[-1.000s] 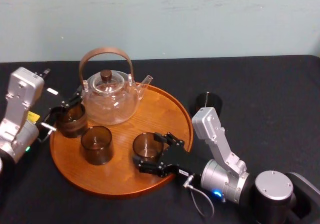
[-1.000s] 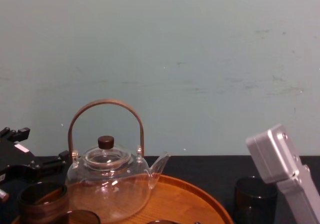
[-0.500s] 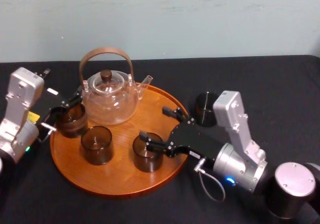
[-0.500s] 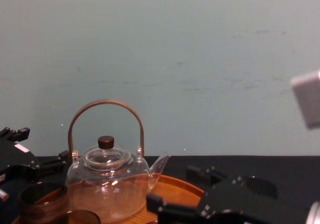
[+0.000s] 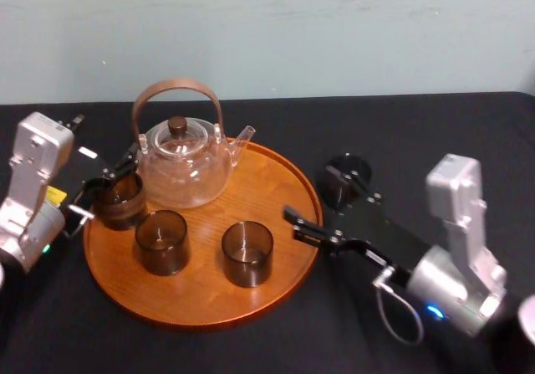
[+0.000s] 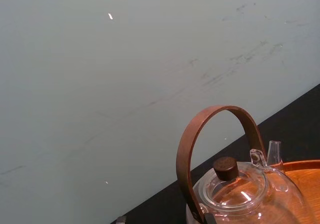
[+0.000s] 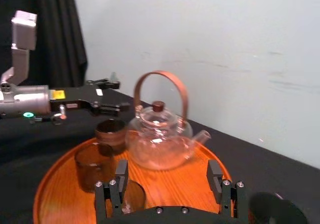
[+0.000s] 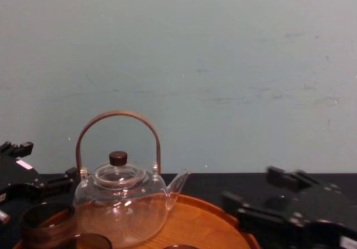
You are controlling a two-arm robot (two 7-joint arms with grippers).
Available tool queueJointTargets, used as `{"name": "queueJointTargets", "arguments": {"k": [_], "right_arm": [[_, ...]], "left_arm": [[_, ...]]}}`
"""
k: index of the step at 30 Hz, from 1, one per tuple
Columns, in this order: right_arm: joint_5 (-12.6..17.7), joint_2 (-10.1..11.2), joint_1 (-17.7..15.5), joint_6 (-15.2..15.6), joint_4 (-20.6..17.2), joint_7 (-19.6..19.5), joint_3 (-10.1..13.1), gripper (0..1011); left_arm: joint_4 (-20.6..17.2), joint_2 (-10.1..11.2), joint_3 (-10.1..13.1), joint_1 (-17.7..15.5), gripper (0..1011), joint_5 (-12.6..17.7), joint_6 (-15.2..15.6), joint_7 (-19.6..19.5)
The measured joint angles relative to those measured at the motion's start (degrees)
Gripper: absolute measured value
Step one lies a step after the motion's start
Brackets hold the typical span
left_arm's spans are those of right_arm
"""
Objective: Pick up the glass from the table and place it on the tray.
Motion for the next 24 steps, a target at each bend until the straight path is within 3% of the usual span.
{"name": "queueJointTargets", "arguments": {"k": [3,11,24], "right_arm": [[0.94,0.99,-3.37,-0.89,-1.32,-0.89,2.53,1003],[2.31,1.69,-8.21,-2.05,-2.05,-2.19,6.84,1002],[2.3,0.27,-8.65,-1.76,0.72,-3.4,10.4,1002]], "left_arm": [[0.0,0.0,0.0,0.0,1001,0.0,0.0,0.0],[0.0,0.0,0.0,0.0,1001,0.0,0.0,0.0],[0.0,0.0,0.0,0.0,1001,0.0,0.0,0.0]]}}
